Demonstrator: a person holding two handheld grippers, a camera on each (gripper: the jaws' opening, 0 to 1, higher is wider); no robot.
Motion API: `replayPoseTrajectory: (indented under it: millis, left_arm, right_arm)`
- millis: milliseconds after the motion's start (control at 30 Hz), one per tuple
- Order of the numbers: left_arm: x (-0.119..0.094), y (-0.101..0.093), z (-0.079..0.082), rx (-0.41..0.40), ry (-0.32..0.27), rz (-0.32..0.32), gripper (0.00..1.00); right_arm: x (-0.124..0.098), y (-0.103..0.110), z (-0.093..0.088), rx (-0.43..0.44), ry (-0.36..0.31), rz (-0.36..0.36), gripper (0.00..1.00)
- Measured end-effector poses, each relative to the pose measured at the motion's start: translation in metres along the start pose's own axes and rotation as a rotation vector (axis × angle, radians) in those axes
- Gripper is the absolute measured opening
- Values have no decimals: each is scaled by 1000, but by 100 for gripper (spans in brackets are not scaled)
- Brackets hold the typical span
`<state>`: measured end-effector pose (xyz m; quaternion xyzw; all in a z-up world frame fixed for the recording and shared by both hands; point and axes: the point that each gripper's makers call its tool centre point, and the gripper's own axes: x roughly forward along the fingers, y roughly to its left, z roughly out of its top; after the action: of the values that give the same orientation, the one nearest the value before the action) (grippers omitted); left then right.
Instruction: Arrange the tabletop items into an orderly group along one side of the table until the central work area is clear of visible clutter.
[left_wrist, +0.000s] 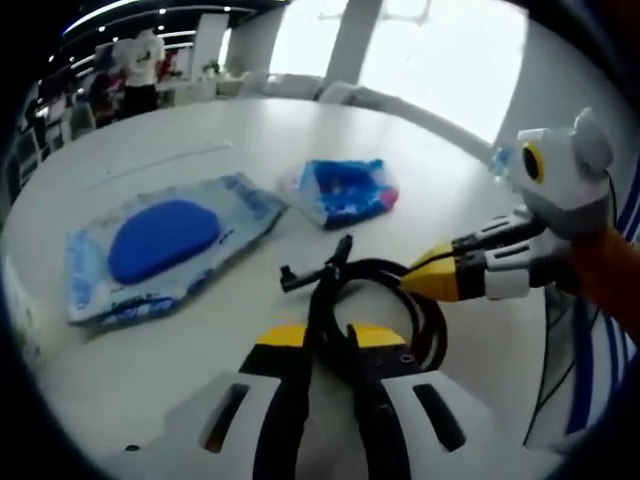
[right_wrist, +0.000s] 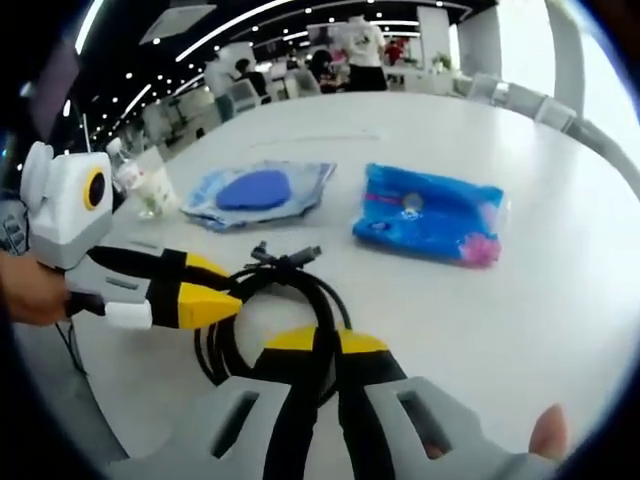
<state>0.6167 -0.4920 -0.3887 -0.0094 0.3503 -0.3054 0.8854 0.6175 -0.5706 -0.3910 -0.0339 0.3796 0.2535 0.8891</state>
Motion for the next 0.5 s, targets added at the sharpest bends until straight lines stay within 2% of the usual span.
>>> replayPoseTrajectory:
  millis: [500]
  left_arm:
    - [5, -1, -1, 39, 14, -4, 14]
  right_arm:
    - [3, -1, -4, 2, 15, -3, 6]
